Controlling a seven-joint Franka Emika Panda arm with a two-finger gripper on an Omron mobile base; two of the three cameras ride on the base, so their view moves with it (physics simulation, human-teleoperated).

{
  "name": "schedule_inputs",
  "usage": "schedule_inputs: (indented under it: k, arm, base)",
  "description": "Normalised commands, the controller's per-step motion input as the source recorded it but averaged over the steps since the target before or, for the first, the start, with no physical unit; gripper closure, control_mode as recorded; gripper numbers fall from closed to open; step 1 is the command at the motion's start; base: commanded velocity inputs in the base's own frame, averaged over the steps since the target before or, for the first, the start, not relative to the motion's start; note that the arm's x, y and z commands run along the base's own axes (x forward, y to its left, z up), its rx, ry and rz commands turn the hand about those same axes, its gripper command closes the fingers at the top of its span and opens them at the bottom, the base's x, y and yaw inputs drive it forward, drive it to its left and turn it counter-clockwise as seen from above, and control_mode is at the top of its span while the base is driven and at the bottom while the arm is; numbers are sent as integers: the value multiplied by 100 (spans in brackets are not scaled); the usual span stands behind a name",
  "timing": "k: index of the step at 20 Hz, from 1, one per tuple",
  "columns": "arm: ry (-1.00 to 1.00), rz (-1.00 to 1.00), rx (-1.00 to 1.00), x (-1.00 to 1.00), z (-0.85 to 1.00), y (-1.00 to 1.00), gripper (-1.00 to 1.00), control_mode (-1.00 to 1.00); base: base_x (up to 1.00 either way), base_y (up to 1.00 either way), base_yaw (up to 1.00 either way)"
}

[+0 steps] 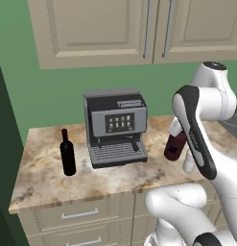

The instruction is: Place the drinks on the dining counter in a tight cluster.

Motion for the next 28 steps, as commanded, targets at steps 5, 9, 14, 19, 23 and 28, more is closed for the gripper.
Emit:
schedule_inputs:
  k: [5, 9, 14, 19, 23, 28]
  arm:
    - [0, 0, 0, -8, 0, 1, 100, -100]
    - [0, 0, 0, 0, 0, 0, 100, -100]
    - [0, 0, 0, 0, 0, 0, 100, -100]
    - [0, 0, 0, 0, 0, 0, 100, 100]
    - [0, 0, 0, 0, 0, 0, 100, 100]
    - [0, 0, 0, 0, 0, 0, 100, 100]
  base:
    - [0, 0, 0]
    - [0, 0, 0]
    - [0, 0, 0]
    - [-67, 21, 0]
    - [-100, 28, 0]
    - [-62, 9, -27]
